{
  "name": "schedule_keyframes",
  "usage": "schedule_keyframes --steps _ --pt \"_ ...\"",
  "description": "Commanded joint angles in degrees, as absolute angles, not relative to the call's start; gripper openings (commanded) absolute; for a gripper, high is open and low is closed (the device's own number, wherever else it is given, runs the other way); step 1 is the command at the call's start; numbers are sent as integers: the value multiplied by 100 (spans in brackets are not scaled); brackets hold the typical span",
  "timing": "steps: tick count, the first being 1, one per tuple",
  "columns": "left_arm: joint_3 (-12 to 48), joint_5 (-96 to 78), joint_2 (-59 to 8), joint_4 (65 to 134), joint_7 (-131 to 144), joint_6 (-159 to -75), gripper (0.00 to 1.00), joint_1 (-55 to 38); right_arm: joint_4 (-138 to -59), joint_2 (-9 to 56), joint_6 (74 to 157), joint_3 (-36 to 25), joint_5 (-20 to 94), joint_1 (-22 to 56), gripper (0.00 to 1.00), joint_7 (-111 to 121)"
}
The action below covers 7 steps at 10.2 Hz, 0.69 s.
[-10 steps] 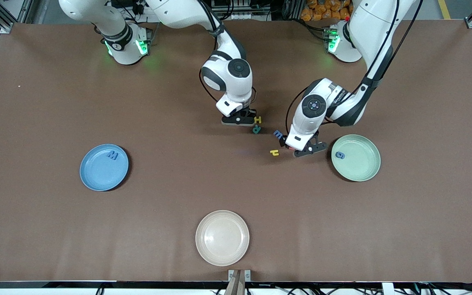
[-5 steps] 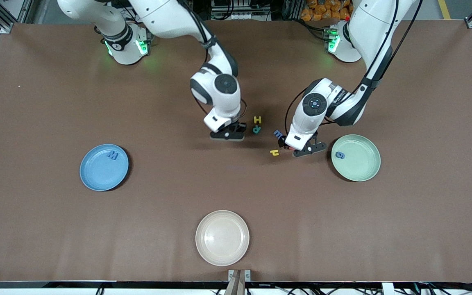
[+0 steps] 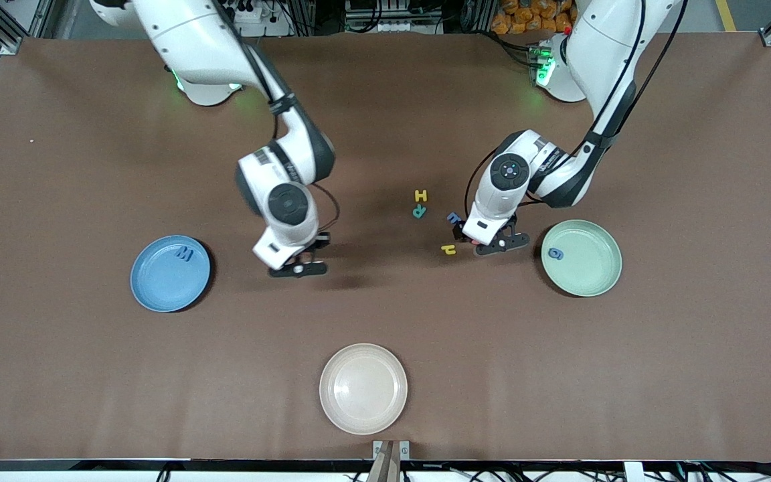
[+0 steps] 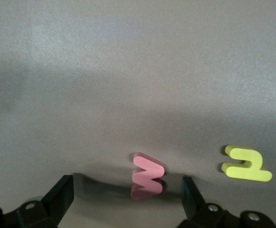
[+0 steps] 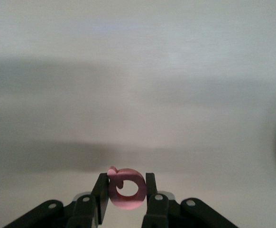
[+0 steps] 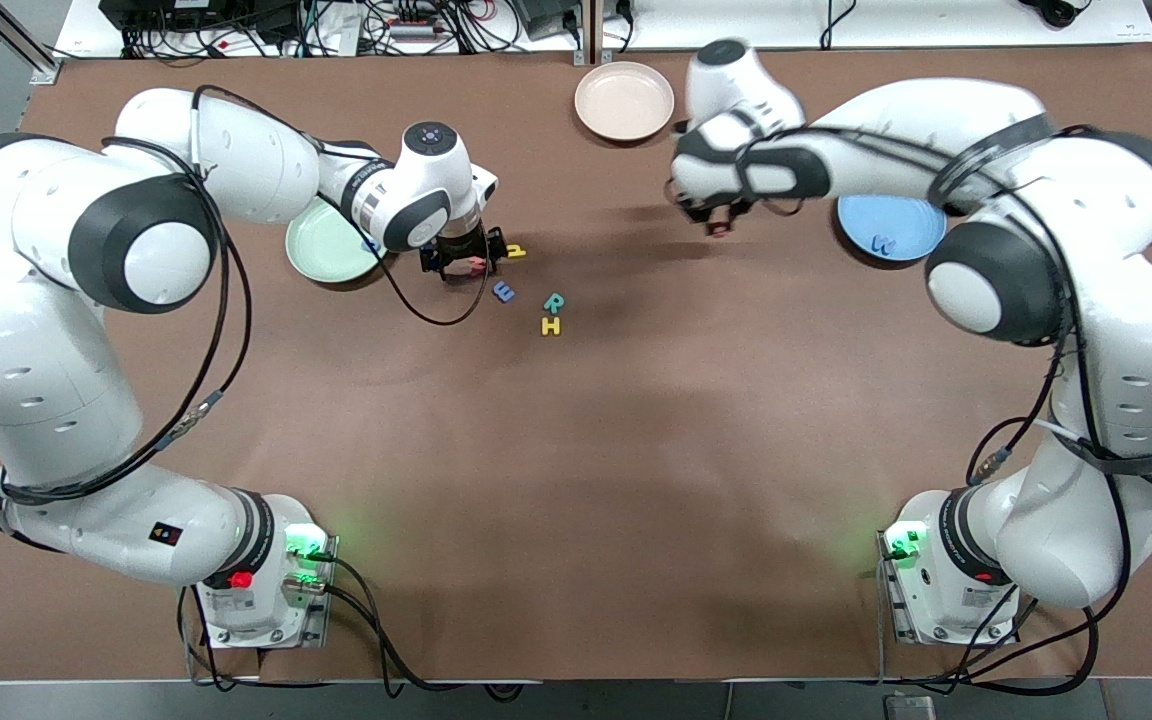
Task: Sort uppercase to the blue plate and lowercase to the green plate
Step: 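Grasp the pink a with the right gripper and carry it to the blue plate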
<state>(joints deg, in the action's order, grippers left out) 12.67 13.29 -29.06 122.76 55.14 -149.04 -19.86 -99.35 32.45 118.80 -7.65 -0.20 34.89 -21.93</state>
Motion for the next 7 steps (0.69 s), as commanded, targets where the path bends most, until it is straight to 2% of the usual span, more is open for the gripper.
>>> schedule_keyframes --steps 1,7 --pt "1266 1450 -2927 12234 5537 -14977 100 -2013 -10037 3050 11331 -826 -106 2842 0 -1601" --pt "1266 1459 -2927 12217 5528 -14977 100 -2013 -10055 3173 11162 -853 -105 1531 0 244"
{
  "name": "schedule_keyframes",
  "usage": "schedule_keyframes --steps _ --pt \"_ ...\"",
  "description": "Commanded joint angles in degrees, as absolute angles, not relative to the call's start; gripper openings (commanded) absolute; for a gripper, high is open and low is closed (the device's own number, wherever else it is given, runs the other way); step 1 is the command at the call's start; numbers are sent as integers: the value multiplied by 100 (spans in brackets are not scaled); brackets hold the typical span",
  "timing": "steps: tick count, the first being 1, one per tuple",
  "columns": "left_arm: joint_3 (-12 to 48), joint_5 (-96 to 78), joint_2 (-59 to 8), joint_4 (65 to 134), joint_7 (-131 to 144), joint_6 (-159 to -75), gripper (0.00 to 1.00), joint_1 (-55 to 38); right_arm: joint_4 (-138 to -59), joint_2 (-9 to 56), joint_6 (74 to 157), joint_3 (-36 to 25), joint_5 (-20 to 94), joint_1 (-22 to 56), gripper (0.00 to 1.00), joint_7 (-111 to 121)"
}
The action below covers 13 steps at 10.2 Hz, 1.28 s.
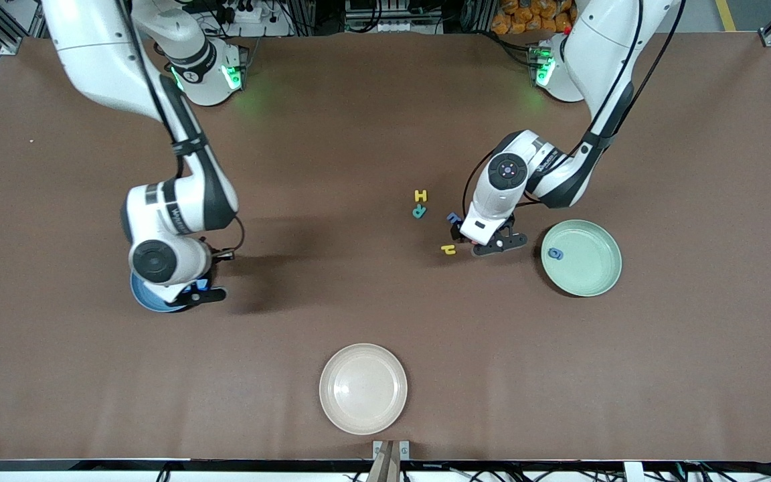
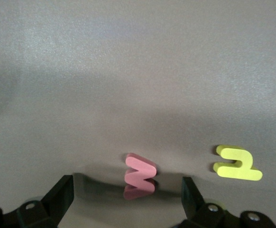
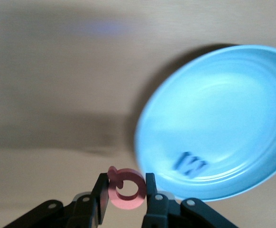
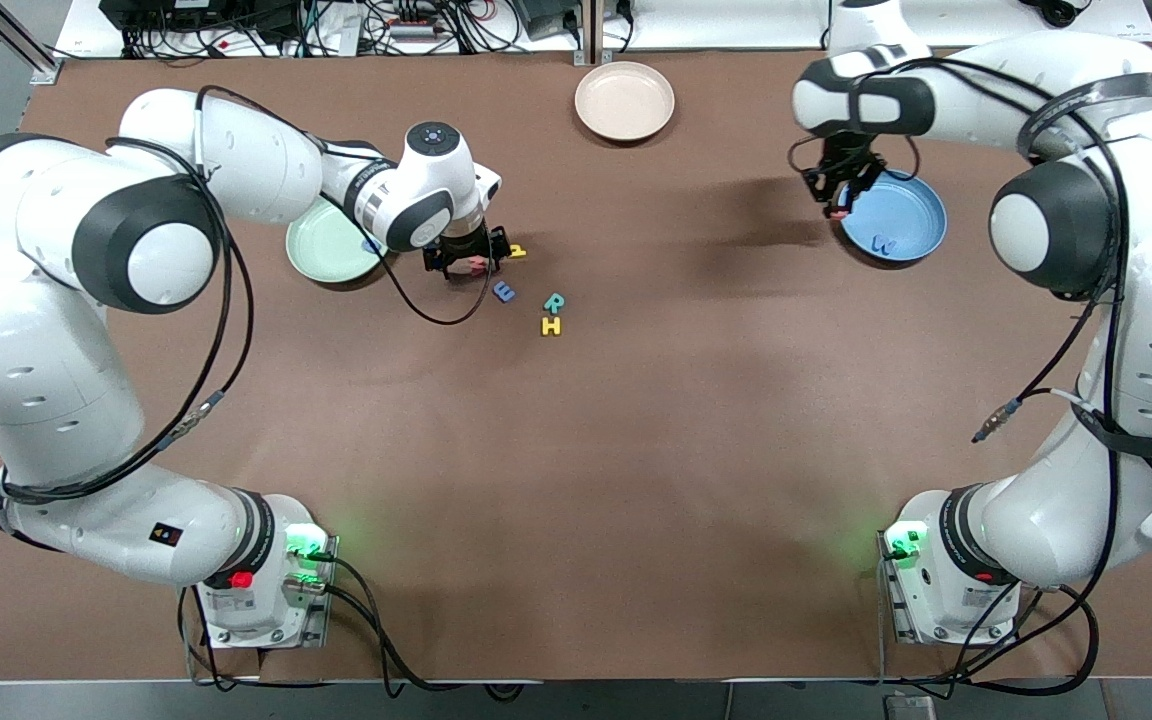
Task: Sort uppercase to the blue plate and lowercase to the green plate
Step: 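Release the pink a onto the blue plate while the left gripper grasps the w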
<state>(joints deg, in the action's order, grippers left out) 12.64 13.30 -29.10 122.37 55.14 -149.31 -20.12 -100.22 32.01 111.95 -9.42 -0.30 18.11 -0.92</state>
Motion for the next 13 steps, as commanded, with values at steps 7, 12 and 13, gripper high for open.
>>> schedule_keyframes --steps 7,12,13 --pt "1266 1450 -3006 12076 5634 -14977 0 -2057 -10011 3401 11224 -853 -88 1091 0 843" --pt "1266 1450 -2945 12032 5590 -14942 0 -1943 -9984 3419 11198 -835 -9 1098 100 809" --pt "1257 1450 -2910 12041 5572 -14915 0 -1916 -9967 3402 11171 -826 0 1168 100 765"
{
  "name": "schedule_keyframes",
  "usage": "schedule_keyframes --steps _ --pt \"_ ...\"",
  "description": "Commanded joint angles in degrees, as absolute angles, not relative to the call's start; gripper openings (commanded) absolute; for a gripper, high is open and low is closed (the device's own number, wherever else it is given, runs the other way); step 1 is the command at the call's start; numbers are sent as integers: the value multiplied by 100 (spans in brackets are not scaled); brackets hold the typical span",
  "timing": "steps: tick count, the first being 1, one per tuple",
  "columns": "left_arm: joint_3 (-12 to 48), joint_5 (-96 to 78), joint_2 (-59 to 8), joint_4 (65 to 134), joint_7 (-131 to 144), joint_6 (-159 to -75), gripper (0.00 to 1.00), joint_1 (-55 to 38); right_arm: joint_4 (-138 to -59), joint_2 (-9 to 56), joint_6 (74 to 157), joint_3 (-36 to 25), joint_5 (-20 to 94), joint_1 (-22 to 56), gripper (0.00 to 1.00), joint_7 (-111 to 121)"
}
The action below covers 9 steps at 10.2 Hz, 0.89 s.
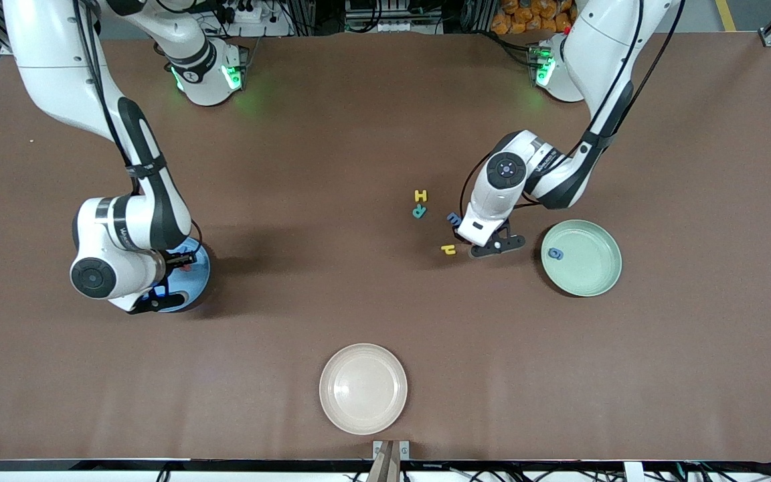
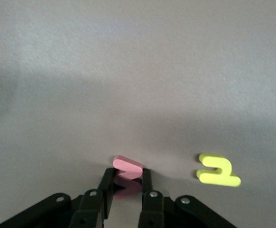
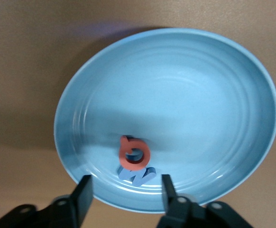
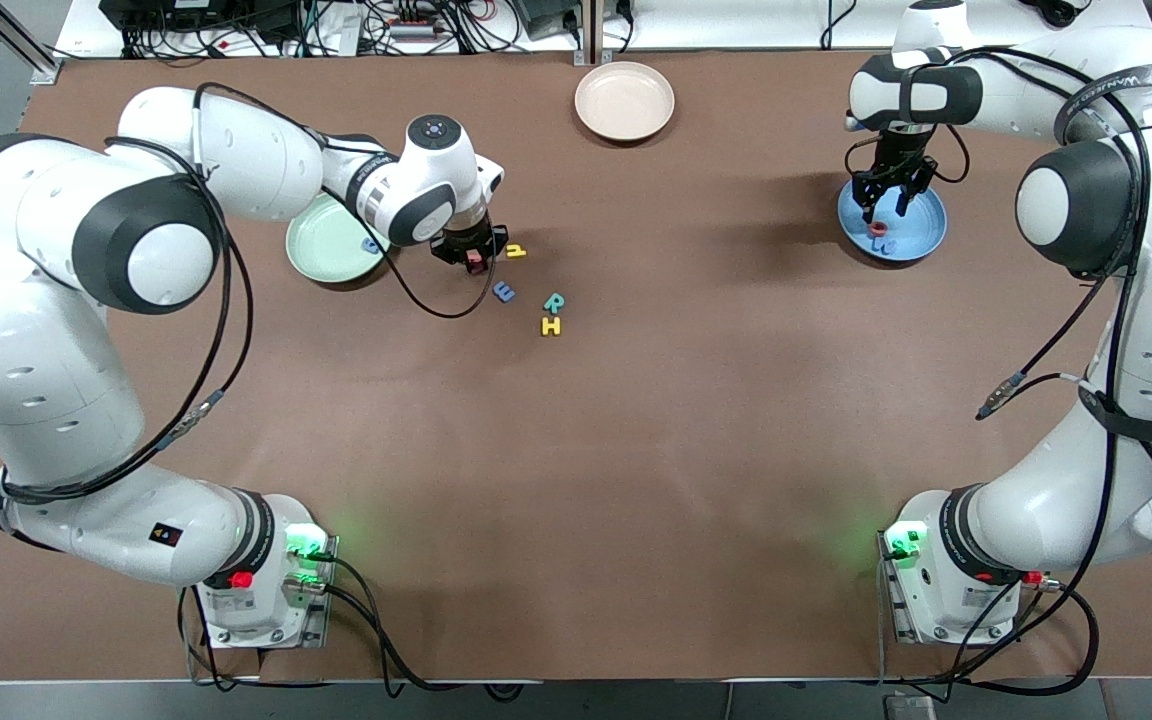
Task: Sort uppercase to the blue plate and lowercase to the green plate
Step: 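Release the pink a onto the blue plate while the left gripper grasps the w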
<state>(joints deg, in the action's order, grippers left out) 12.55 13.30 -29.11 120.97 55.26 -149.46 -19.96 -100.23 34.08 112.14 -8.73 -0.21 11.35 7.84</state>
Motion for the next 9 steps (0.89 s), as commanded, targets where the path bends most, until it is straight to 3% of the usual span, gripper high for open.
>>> schedule_keyframes --steps 1,4,9 --pt "1239 1459 -2866 12032 5546 -14802 0 -1890 -9897 3358 11119 -765 122 1256 100 739" --pt "1239 1459 -2638 12024 5073 -14223 0 -1741 -9398 3331 10575 -747 763 1721 100 152" --pt "1257 1450 -2391 11568 3905 -12695 0 -1319 -8693 3112 10538 -563 826 3153 100 -2052"
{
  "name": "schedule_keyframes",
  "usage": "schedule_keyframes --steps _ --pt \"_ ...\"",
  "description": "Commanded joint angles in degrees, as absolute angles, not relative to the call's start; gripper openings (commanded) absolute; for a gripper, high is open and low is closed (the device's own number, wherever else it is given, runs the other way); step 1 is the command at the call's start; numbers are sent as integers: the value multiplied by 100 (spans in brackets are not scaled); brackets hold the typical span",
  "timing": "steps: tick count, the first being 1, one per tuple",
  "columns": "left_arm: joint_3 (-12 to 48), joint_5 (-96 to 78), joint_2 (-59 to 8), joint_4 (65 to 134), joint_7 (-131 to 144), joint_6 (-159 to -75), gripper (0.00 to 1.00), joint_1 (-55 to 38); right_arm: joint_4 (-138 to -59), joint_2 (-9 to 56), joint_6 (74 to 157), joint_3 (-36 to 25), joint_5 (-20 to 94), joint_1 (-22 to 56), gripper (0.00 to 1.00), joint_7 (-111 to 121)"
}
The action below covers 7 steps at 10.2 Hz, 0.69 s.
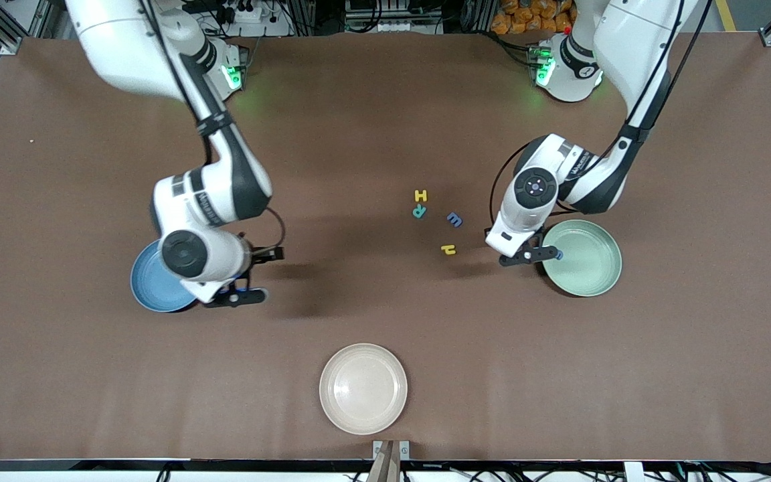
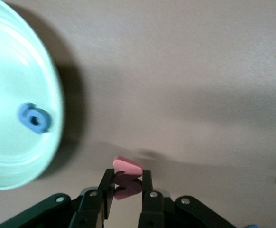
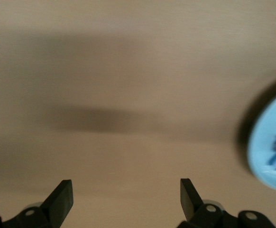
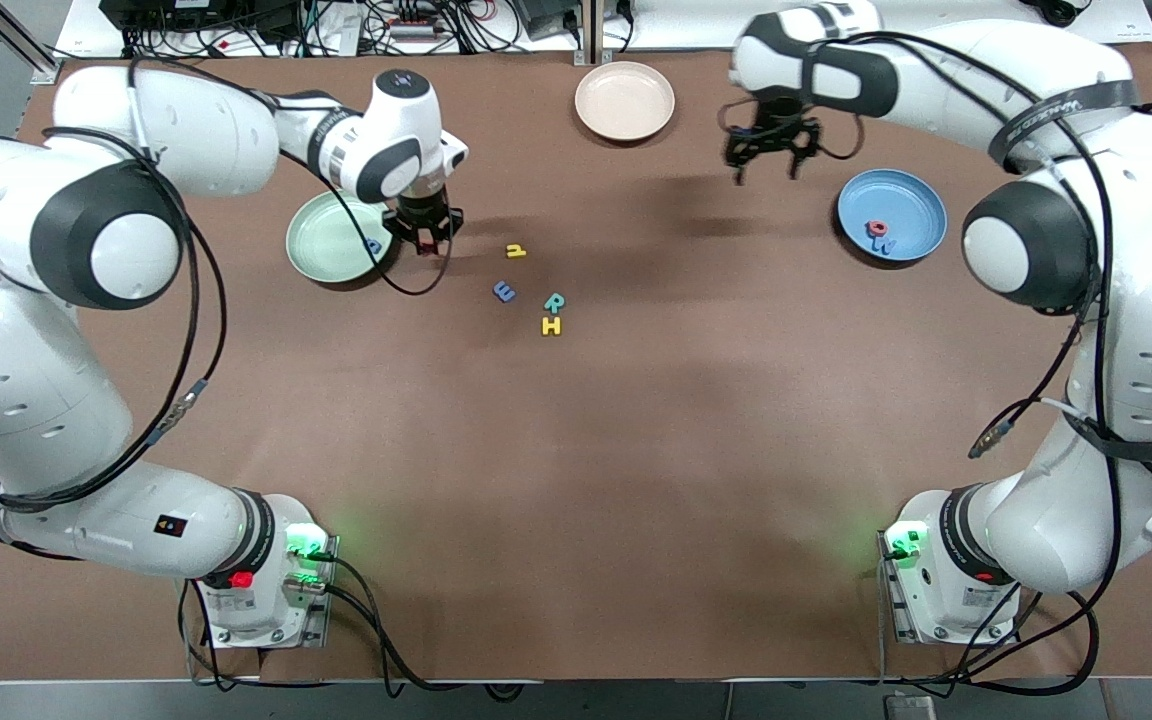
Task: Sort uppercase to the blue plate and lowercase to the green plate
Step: 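Release the pink a onto the blue plate while the left gripper grasps the w, then carry the pink w into the green plate while the right gripper reaches the H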
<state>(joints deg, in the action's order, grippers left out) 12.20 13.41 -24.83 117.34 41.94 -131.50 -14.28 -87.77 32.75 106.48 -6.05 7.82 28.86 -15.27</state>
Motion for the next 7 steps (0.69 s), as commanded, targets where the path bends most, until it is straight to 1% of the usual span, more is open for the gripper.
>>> schedule_keyframes --steps 1,2,3,4,5,6,7 --pt "1257 1450 -2382 11445 3633 -12361 0 -1240 -8631 3024 10573 -528 817 3442 100 -2335" --pt "1257 1450 -2373 11313 3334 -12001 0 -1161 -8596 3015 10608 -545 722 3967 100 -2825" --pt "1257 1450 -2373 11216 3000 -11623 0 -1082 -8335 3023 10608 -562 712 4277 100 -3517" --pt "1239 1450 -2373 11110 2666 -11245 0 -1038 -8210 3041 10626 -528 755 4350 100 -4064" --pt "1231 1450 -2373 10996 2385 -10928 0 -985 -8200 3076 10713 -519 695 4742 100 -4339" --pt "1222 1459 -2373 10882 2130 -10699 0 -923 -8200 3102 10966 -562 642 5112 100 -4646" --pt "1204 1459 -2382 10750 1901 -10505 0 -879 -8200 3137 11169 -545 607 5298 100 -5171"
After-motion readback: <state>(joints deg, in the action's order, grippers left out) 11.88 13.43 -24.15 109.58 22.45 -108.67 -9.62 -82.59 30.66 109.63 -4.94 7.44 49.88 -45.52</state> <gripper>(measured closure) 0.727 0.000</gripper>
